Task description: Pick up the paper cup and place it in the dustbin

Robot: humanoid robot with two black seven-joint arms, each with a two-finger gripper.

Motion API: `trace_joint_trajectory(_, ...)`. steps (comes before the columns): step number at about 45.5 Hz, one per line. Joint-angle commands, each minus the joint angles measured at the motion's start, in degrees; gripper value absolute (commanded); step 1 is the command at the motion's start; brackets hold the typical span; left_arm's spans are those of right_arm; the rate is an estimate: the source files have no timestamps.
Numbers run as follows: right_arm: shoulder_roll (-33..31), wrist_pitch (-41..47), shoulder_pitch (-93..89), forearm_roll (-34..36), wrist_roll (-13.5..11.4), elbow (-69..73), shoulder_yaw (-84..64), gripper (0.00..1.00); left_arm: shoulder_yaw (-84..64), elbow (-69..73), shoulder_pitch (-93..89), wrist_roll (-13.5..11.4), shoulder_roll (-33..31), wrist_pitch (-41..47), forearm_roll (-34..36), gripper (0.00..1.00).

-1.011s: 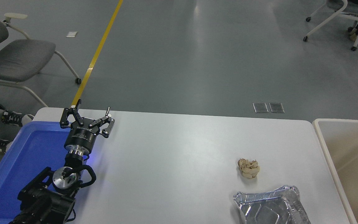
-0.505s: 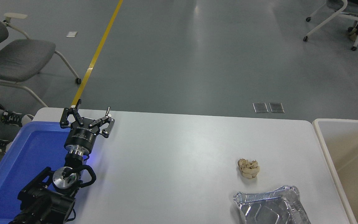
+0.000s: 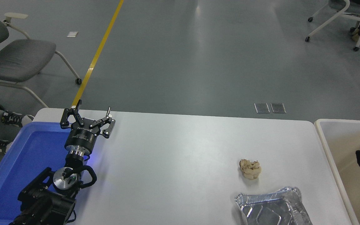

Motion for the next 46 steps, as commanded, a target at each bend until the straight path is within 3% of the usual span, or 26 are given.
trace_joint_trajectory(1,-9.5,0.0,4.7,-0.4,0.0,20.5,7.1,1.00,0.0,0.0,0.0,0.0,0.0,0.0,0.0,0.99)
trace_joint_trajectory(11,-13.4,0.3,5.6,-1.1,0.0,34.0,12.2,1.00,0.0,0.0,0.0,0.0,0.0,0.1,0.0,0.99)
trace_joint_trajectory(19,-16.4,0.3,7.8,-8.2,-0.1,45.9,11.4,1.00,0.0,0.0,0.0,0.0,0.0,0.1,0.0,0.99)
trace_joint_trajectory(29,-20.7,2.5,10.6,-9.2,-0.2,55.0,10.3,1.00,0.0,0.0,0.0,0.0,0.0,0.1,0.0,0.99)
trace_joint_trajectory(37,-24.8,5.4,18.2,-15.2,-0.2,58.0,-0.1,1.00,0.0,0.0,0.0,0.0,0.0,0.1,0.0,0.99)
trace_joint_trajectory(46,-29.9,11.6,33.7,-15.3,0.0,59.9,-16.4,1.00,0.0,0.0,0.0,0.0,0.0,0.1,0.1,0.99)
